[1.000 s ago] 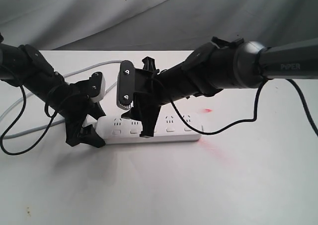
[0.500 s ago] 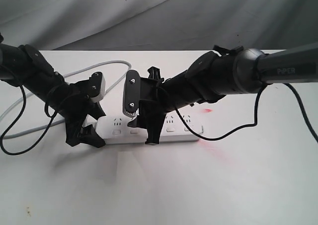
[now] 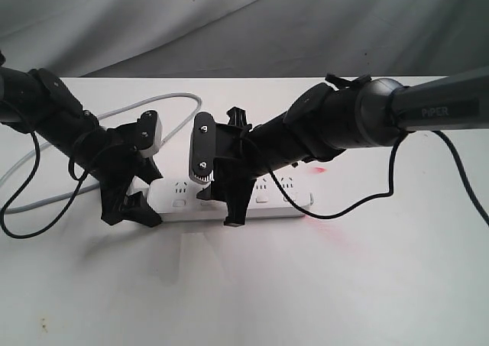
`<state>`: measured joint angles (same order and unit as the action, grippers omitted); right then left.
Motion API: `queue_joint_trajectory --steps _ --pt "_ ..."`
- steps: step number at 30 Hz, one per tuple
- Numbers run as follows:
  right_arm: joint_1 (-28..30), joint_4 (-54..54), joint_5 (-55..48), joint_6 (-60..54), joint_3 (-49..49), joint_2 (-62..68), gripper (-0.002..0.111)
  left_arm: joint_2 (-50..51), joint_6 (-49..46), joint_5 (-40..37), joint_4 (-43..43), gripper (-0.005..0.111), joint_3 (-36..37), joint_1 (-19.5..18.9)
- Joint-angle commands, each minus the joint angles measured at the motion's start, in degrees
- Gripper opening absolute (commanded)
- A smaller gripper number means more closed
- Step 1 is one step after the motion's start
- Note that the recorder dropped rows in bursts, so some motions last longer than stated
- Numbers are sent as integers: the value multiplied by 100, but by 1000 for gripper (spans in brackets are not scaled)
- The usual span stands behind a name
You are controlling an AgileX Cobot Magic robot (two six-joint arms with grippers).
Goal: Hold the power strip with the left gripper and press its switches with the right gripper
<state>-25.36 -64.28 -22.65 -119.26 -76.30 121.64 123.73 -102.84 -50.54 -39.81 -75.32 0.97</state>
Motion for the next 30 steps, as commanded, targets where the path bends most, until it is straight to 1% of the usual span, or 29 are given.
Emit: queue_joint_trajectory --steps 1,30 --pt "18 -36 -57 19 22 118 54 -13 46 -65 -32 68 -15 35" --pt "18 -13 82 -153 22 454 54 -13 46 -65 -32 68 -15 35"
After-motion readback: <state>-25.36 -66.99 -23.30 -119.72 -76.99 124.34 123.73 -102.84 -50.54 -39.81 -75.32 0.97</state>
